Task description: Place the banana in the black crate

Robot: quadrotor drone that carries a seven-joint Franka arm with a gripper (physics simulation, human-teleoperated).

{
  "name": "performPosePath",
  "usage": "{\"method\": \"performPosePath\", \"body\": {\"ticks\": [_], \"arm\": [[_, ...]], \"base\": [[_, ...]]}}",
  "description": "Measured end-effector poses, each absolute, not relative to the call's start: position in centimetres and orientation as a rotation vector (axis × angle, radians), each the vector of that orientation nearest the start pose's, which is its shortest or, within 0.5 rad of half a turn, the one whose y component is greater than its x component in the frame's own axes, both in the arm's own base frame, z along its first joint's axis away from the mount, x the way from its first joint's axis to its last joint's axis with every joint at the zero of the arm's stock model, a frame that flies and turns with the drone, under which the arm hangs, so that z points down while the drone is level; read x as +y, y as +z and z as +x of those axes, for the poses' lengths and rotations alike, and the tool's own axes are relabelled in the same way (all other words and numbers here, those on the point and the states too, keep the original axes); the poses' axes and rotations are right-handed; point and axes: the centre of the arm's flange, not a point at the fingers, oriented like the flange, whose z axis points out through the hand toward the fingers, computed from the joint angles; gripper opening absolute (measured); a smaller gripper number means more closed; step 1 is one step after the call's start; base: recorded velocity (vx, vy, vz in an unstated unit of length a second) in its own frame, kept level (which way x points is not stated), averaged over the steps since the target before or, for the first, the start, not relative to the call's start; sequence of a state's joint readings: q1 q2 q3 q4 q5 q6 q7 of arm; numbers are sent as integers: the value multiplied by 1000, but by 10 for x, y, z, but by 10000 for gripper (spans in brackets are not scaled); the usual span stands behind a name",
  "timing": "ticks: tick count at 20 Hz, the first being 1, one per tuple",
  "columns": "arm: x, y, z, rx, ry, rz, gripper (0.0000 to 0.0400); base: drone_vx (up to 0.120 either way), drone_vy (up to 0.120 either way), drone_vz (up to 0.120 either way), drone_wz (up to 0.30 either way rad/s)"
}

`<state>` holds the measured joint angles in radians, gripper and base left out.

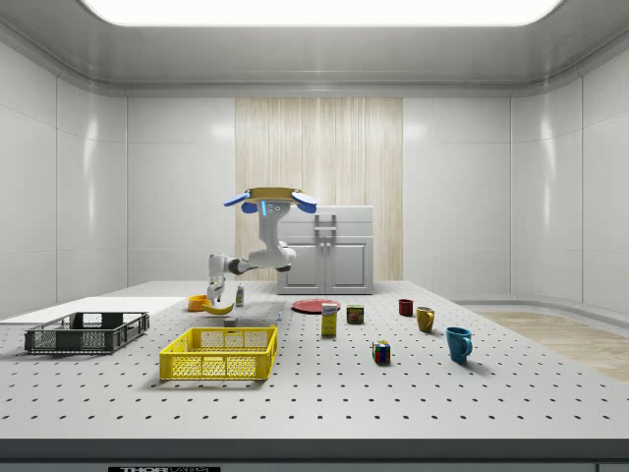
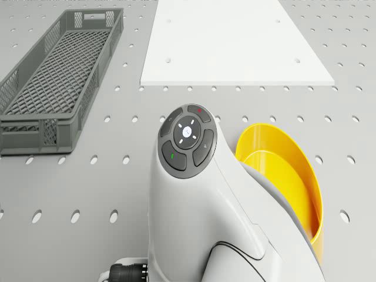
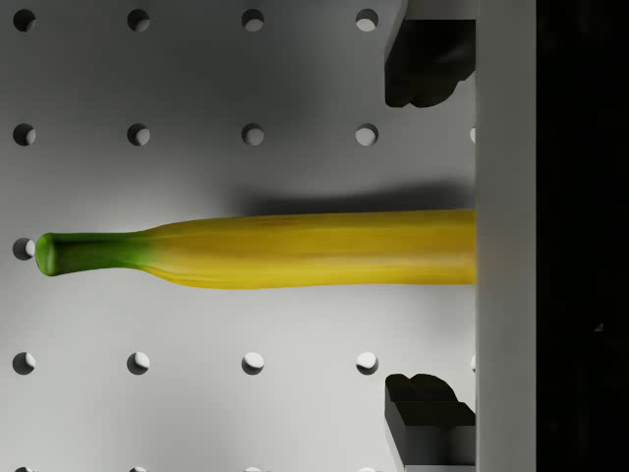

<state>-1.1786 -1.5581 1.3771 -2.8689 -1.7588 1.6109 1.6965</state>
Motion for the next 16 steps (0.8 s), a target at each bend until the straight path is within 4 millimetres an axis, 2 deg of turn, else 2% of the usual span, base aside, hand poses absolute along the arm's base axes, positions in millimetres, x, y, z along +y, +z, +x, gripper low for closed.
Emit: {"method": "performPosePath", "body": {"ticks": [4, 16], "arm": [[0, 494, 307, -2, 786, 1, 400], [0, 529, 307, -2, 786, 1, 400]], "base": [[0, 0, 0, 0], [0, 0, 0, 0]]}}
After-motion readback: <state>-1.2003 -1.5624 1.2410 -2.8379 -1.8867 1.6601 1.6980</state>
